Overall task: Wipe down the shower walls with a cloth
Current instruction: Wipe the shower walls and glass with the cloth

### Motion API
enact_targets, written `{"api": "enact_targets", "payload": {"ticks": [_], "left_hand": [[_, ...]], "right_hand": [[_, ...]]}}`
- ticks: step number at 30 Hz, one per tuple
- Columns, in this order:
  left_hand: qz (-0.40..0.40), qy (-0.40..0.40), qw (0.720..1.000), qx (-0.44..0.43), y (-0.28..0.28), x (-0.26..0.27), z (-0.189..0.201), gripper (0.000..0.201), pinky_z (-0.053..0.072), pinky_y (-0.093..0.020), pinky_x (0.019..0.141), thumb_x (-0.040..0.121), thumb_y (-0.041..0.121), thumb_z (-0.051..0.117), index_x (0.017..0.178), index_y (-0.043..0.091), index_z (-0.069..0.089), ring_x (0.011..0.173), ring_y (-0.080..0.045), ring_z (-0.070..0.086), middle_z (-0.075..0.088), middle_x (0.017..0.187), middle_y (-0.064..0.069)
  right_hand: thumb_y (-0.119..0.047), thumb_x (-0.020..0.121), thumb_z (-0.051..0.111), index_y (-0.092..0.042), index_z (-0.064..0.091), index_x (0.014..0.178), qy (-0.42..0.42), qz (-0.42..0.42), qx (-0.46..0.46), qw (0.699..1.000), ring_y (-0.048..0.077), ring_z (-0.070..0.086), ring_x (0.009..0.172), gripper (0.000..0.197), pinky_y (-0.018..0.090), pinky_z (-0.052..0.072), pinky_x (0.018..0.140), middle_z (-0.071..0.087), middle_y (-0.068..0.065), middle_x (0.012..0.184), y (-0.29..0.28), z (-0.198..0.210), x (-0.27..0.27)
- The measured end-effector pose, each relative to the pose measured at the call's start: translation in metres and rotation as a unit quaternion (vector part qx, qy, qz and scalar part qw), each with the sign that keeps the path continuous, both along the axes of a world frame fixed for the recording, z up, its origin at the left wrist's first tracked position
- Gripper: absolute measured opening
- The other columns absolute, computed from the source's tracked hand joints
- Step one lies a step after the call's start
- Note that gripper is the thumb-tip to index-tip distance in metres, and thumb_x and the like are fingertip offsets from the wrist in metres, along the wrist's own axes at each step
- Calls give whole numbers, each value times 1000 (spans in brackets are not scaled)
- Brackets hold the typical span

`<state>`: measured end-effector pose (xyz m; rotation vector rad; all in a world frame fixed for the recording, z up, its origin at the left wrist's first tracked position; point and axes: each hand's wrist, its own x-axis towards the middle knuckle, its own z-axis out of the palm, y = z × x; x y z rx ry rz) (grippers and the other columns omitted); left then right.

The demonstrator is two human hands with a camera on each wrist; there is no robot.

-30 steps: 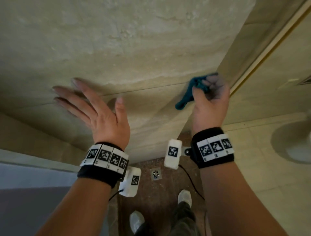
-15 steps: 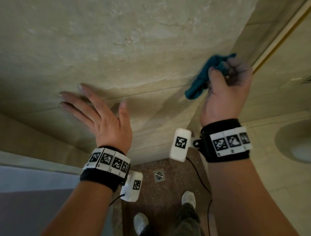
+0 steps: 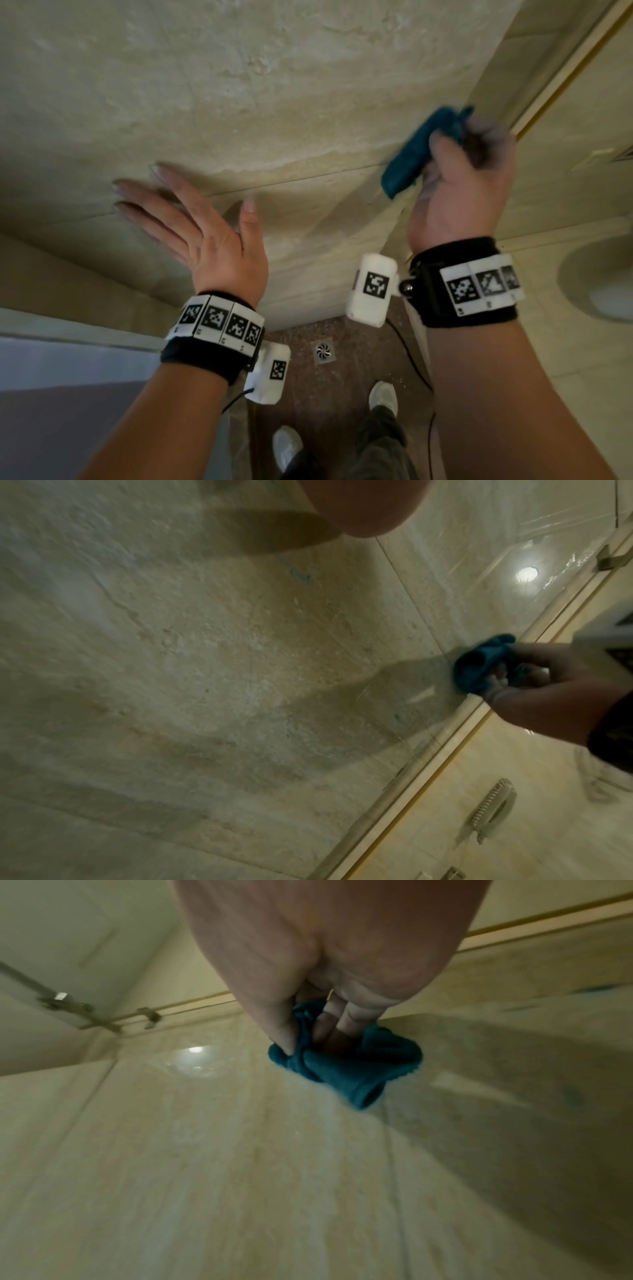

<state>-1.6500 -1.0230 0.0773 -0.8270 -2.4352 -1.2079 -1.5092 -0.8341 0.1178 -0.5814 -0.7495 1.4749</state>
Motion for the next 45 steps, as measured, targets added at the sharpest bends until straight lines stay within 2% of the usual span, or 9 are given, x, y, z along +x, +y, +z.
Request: {"api": "enact_targets", "payload": {"ticks": [4,11,19,22,28,32,36,41,45], "left_hand": [[3,1,1000,-2,0,0,-1,90,-8,-70,121,107,47,45,159,-9,-2,147,-65,-16,-15,157,-49],[-2,-2,1000,-2,-1,1,1,90,-10,-68,122,107,43,50,160,-8,-2,148,-64,-17,-16,158,-48],[-14,1,1000,-11,-5,-2,0,89,-8,-71,120,108,46,49,161,-4,-4,148,-63,-18,-17,159,-46],[-16,0,1000,-14,-7,-3,-2,90,-9,-69,122,108,46,50,162,-3,-4,149,-62,-18,-17,159,-45],[-16,9,1000,-23,-9,-4,-3,89,-10,-66,123,108,42,53,162,-3,-1,149,-62,-16,-14,160,-46],[-20,3,999,-24,-11,-3,-1,87,-11,-64,124,108,45,47,162,-3,0,149,-62,-16,-15,160,-45],[-20,2,999,-25,-15,-1,2,83,-13,-58,125,109,43,47,164,1,0,151,-59,-16,-15,162,-42],[-3,-6,999,-54,-28,-1,-1,77,-8,-62,126,111,44,43,166,14,-2,156,-46,-16,-16,168,-30],[18,-13,998,-52,-37,2,-4,80,-2,-62,127,110,39,47,166,11,-4,160,-35,-13,-12,172,-19]], "right_hand": [[9,82,68,-7,57,106,-7,-20,30,999,30,60,99,32,43,53,87,59,19,112,6,2,-2],[13,92,60,-11,56,114,-55,-7,-208,976,25,61,98,33,25,56,74,61,6,101,-20,-61,1],[10,81,71,-6,61,107,-47,-11,106,993,26,62,96,32,42,54,87,62,15,106,-8,23,-8],[5,80,74,-12,64,106,-91,-12,76,993,27,65,98,33,45,55,91,66,9,105,-10,-3,-6],[8,80,68,-12,60,105,-144,45,-125,981,13,60,76,33,30,50,73,60,2,93,-21,-60,11],[5,78,70,-13,62,106,-116,37,-21,992,26,63,97,33,38,55,85,64,12,108,-16,-11,8],[1,83,69,-7,63,107,-94,31,121,988,29,61,98,26,41,51,83,63,16,106,-14,41,2],[-1,88,68,-20,68,106,-314,93,252,911,9,68,101,25,28,55,89,71,-6,106,-43,13,-6],[-16,93,65,-25,73,118,-514,180,373,751,5,66,109,28,26,53,95,70,-16,116,-47,-53,-4]]}}
